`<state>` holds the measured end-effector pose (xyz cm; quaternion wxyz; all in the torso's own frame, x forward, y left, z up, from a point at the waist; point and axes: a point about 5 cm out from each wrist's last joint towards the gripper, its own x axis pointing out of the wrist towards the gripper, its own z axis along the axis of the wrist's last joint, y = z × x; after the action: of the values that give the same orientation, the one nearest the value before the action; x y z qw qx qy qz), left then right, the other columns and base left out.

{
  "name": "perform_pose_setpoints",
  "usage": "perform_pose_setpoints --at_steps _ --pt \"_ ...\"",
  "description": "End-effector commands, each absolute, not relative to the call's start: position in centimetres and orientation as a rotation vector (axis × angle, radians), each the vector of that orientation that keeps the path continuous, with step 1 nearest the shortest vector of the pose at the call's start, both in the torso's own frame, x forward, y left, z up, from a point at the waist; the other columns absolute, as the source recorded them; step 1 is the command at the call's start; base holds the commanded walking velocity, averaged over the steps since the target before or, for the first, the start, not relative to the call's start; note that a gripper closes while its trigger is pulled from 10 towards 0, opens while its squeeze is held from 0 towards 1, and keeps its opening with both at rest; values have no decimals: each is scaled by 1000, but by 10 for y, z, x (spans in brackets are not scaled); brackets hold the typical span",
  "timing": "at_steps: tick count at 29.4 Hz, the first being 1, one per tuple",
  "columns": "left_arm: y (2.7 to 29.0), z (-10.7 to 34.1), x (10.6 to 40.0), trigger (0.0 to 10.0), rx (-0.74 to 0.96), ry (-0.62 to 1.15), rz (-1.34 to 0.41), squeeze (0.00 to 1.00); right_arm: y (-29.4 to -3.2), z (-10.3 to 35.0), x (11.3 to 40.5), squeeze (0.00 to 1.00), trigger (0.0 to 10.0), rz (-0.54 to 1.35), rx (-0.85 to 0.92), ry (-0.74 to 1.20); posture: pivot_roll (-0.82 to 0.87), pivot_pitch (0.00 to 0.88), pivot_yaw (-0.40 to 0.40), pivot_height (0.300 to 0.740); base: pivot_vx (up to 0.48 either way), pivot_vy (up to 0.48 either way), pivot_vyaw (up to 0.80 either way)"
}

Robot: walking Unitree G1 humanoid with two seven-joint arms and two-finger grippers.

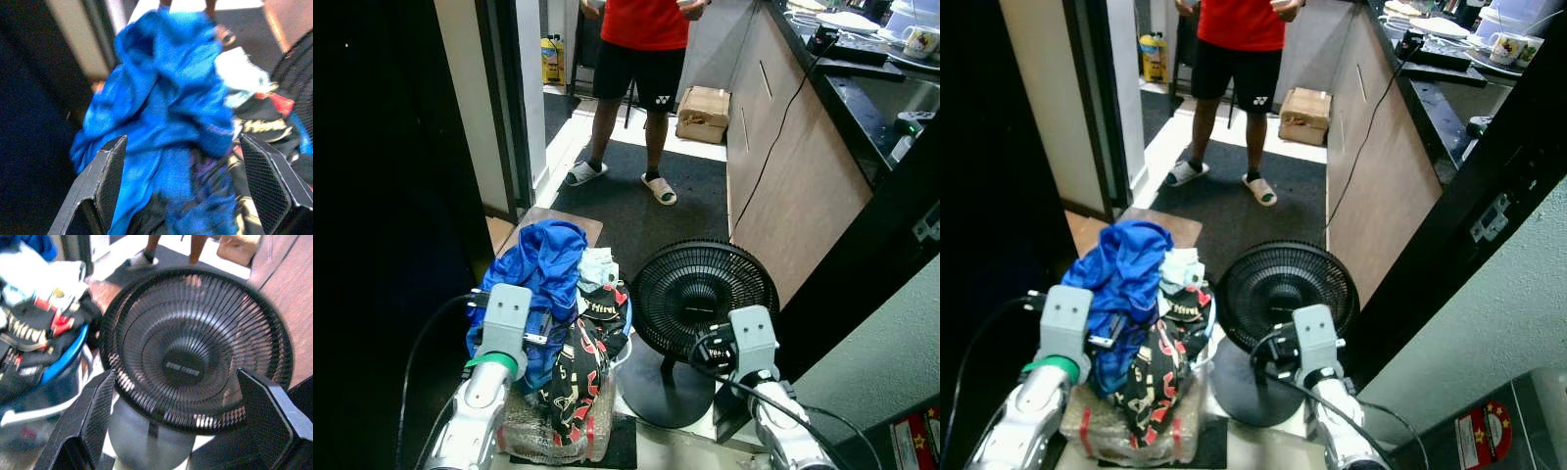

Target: Clothes washing

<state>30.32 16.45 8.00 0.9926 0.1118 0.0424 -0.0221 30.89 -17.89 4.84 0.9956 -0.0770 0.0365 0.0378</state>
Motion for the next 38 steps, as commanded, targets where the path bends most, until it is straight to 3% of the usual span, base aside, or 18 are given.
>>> perform_pose_setpoints --at_steps 1,10,20,30,35,36,38 --pt "151 85 306 10000 284 32 -116 0 -187 61 315 0 10000 29 -138 17 50 57 -34 740 0 0 0" --pt "135 87 321 10000 337 36 -158 0 -189 76 327 0 10000 -3 -138 -25 32 84 -16 740 0 0 0" --pt "161 64 331 10000 328 219 -91 0 -173 87 335 0 10000 36 -128 -59 24 134 -14 740 0 0 0" --pt "168 41 318 10000 353 315 -137 0 -188 83 330 0 10000 24 -160 -37 6 203 -17 740 0 0 0" --pt "155 61 332 10000 326 233 -147 0 -194 81 327 0 10000 16 -174 -27 7 229 -16 740 0 0 0" --pt "146 85 350 10000 320 170 -139 0 -192 81 328 0 10000 22 -177 -26 11 239 -15 740 0 0 0" --pt "142 95 358 10000 326 148 -133 0 -191 81 329 0 10000 25 -177 -24 11 239 -15 740 0 0 0"
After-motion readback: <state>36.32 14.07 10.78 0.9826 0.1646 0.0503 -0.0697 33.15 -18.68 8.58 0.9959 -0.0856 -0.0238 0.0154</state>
